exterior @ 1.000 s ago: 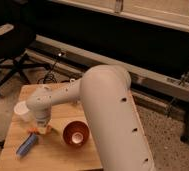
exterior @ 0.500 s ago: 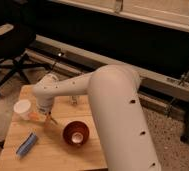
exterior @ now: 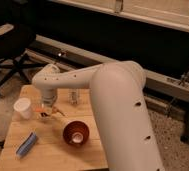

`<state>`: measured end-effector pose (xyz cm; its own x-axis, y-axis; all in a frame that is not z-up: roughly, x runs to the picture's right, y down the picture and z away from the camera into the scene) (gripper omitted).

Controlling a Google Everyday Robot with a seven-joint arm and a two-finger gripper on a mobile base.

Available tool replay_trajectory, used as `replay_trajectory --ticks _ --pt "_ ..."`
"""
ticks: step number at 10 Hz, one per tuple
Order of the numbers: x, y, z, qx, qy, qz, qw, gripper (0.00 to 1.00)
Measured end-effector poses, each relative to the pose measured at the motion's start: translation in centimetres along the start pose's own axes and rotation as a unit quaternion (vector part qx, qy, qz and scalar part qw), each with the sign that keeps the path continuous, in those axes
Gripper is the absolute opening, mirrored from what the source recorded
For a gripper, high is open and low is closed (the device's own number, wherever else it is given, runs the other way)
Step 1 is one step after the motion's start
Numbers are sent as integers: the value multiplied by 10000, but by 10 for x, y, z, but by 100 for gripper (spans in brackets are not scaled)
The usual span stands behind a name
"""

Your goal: Place the pepper in the ceramic cup

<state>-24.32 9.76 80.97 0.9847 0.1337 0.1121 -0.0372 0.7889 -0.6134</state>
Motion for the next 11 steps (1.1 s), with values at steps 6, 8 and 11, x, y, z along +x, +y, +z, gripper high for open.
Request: replay_trajectory --ticks 6,8,11 --pt "-25 -42 -45 280 305 -385 9984 24" --pt "-50 -59 -56 368 -7 -283 9989 24" --pt "-107 -67 -68 289 -1228 269 9916 24"
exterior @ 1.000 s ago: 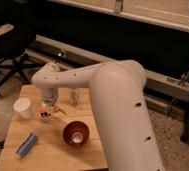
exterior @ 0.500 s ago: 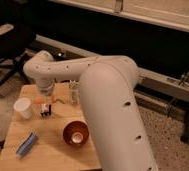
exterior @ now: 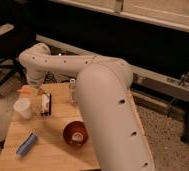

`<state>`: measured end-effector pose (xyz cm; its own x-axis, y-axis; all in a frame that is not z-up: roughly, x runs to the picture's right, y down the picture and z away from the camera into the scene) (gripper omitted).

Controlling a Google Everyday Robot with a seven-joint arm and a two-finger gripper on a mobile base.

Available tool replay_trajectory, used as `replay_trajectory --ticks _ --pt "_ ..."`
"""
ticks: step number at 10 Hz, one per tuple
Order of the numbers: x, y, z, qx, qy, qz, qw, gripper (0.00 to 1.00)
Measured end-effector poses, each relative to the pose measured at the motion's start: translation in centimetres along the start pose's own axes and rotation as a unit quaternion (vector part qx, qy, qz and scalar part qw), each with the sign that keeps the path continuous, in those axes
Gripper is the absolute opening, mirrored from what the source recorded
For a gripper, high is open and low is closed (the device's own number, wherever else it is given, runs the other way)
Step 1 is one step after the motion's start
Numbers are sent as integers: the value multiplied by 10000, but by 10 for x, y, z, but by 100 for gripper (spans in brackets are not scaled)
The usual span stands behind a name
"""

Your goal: Place the pepper in the ceramic cup

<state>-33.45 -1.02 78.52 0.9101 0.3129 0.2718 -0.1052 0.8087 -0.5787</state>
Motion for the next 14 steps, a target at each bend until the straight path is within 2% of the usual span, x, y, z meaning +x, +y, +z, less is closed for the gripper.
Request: replay_trajectory --ticks 1,2,3,4,5,7,9,11,14 --pt "-15 2 1 -48 -424 235 9988 24" --pt "-26 6 4 -109 -746 385 9964 24" --pt "-38 12 8 -189 -1073 506 9928 24" --pt "-49 21 12 -286 -1434 628 9873 24" --pt "-55 28 16 -343 -1686 702 9826 24" --pt "-61 42 22 -406 -2063 736 9749 24" --pt "-65 50 26 -366 -2373 655 9685 24" --pt "-68 51 29 -230 -2635 548 9628 24" --pt "-73 47 35 -47 -2896 477 9559 24"
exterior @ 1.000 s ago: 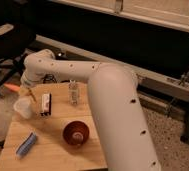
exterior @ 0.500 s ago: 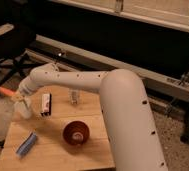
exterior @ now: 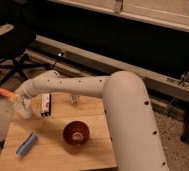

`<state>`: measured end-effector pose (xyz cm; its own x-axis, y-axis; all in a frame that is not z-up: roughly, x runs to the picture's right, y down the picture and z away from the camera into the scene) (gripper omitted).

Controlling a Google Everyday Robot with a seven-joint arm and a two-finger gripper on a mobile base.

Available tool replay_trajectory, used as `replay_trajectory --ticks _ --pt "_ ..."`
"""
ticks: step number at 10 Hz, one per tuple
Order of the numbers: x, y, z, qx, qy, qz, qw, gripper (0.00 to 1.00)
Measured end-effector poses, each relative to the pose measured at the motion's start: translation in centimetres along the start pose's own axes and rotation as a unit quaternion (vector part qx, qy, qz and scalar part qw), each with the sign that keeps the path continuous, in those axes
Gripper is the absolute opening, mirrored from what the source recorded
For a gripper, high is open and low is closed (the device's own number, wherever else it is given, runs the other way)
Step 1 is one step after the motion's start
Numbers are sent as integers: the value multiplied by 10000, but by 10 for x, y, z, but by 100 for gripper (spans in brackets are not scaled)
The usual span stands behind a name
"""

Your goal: Place the pepper in the ceramic cup

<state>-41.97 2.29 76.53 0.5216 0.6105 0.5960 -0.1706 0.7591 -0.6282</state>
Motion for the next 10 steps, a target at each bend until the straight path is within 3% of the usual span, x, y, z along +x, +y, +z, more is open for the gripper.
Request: replay_trajectory --ticks 7,10 --pt "2 -10 15 226 -492 147 9984 24" --pt "15 -9 12 281 -619 280 9973 24"
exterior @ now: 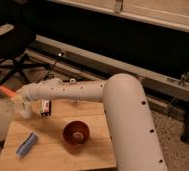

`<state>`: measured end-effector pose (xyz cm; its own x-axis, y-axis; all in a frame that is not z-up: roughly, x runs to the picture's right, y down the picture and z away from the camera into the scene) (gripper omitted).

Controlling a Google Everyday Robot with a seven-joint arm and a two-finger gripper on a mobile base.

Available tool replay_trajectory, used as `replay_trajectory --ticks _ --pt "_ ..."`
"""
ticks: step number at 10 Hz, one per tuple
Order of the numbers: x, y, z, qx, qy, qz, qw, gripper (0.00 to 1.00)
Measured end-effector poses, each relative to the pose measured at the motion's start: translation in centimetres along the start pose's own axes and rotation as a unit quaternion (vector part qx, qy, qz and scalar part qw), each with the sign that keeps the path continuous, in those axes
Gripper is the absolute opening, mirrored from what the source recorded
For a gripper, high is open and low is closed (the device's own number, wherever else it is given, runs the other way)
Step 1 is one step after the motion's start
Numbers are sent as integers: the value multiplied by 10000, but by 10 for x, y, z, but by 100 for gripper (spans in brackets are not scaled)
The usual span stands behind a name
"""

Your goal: Place the pepper in the ceramic cup

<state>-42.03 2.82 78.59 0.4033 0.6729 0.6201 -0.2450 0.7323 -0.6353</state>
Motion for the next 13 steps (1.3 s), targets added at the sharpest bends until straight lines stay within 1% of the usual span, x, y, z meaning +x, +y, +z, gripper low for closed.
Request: replay_trajectory --ticks 4,7,9,10,11,12,13 --pt "12 4 -6 46 -157 95 9998 24" --pt "16 9 -3 33 -313 145 9994 24" --pt "22 13 1 5 -346 175 9992 24" --pt "25 18 2 -34 -352 165 9992 29" --pt "27 23 4 -78 -355 146 9992 36" --pt "28 28 5 -128 -361 113 9992 46" --pt "29 28 5 -138 -358 90 9992 55"
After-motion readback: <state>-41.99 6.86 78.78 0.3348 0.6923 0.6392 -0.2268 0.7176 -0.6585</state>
